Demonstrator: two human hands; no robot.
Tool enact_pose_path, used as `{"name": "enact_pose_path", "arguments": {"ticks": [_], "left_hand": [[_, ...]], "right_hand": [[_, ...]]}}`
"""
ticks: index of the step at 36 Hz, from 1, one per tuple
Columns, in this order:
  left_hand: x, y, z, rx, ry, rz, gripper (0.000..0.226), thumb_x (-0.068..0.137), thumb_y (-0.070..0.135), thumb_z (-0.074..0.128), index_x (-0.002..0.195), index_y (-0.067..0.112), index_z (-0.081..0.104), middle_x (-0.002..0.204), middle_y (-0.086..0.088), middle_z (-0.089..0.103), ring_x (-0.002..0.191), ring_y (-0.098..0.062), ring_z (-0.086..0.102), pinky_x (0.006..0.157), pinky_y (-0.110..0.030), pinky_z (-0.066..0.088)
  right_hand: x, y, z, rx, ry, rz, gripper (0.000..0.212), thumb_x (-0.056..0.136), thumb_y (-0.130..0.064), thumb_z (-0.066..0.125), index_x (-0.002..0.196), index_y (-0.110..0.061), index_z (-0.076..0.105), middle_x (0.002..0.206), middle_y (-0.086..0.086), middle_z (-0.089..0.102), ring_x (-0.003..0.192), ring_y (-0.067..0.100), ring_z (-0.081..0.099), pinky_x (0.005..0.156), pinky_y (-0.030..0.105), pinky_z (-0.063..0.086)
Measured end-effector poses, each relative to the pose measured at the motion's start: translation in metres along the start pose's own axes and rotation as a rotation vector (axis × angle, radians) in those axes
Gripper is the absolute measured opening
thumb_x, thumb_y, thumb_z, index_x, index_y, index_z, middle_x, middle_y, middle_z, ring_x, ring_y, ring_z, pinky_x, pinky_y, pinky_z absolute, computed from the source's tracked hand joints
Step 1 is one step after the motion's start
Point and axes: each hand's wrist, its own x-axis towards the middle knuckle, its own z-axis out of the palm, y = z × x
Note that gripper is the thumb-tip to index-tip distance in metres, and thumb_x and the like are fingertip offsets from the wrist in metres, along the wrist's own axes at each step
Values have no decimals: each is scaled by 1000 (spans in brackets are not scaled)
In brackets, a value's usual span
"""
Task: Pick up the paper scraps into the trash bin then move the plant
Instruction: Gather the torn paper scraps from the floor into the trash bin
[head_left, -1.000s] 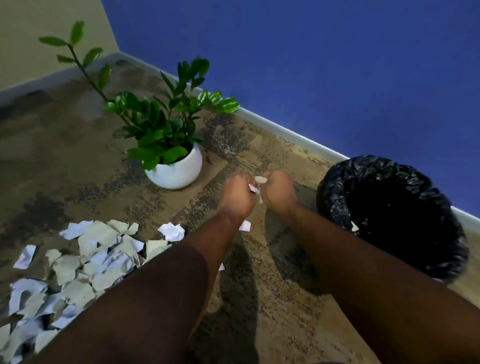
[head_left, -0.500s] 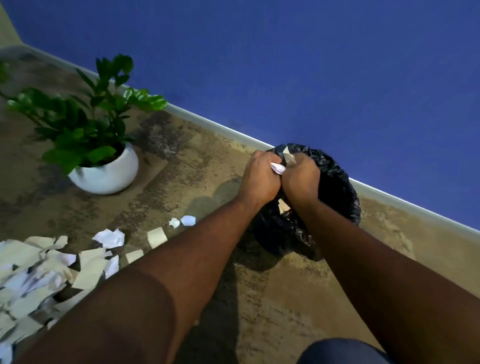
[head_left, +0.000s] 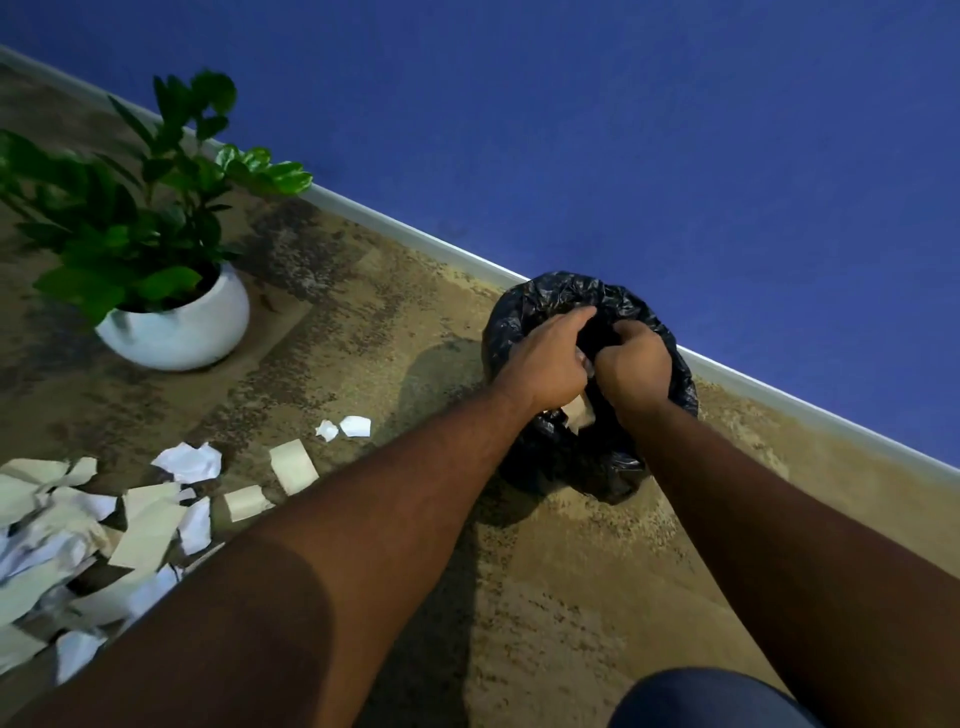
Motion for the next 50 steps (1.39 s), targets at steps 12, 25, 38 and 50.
{"name": "enact_pose_path", "arguments": {"ticks": [12,25,38,50], "left_hand": [[-10,-36,-39,163,194,-14,58,88,7,49,142,29,45,141,-2,49,127,-26,40,104,-46,37],[-65,-164,-125,381,194,-312,54,89,11,50,141,24,50,142,-8,51,134,-29,43,115,-41,31],[-136,-250,-136,567,-272,-485,67,78,36,76,136,22,48,137,-9,46,124,-32,48,104,-37,40],[-149,-274,-115,718,-384,-514,107,61,55,85,146,30,27,157,-7,17,146,-36,18,109,-59,37]], "right_hand": [[-25,-41,46,-148,59,-484,32,87,-7,49,112,-12,68,110,10,64,101,29,58,84,38,52],[-74,-66,156,-375,-333,-735,37,85,-8,59,121,-14,62,117,10,59,111,32,54,92,40,50],[-99,-37,237,-564,-734,-800,53,88,-22,62,139,-18,47,133,11,49,120,35,49,95,44,48],[-110,-14,287,-617,-883,-703,70,92,-23,57,152,-29,23,154,13,25,139,38,30,112,47,35]]}}
